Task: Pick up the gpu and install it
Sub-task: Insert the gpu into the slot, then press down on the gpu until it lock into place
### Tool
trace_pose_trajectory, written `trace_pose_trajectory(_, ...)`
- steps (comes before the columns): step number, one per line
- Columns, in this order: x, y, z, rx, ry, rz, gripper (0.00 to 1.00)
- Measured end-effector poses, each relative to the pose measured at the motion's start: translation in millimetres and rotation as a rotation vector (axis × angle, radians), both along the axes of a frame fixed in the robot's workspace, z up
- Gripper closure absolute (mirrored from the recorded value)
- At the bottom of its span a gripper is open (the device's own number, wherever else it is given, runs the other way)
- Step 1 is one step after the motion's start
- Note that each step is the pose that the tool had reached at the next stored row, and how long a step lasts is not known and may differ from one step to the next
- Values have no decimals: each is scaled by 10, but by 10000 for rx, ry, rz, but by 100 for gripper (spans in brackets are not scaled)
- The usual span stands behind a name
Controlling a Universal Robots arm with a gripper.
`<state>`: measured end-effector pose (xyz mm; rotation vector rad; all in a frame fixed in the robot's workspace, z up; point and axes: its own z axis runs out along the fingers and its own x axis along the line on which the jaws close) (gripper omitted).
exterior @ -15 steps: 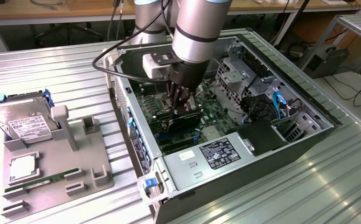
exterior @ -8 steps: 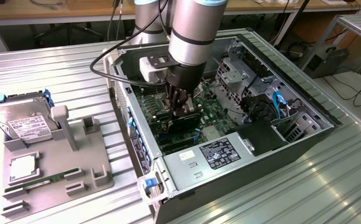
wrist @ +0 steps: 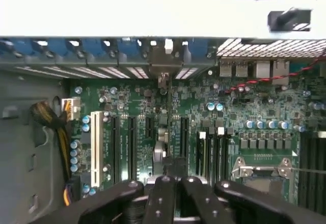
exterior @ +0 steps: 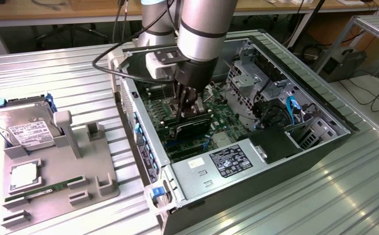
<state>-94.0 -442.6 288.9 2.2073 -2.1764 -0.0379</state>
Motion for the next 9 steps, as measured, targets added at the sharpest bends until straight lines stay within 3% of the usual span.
trace_pose_trajectory(2,0,2,134,-5,3,-1,89)
trace_pose_trajectory(9,0,2,147,-2,2,0,89)
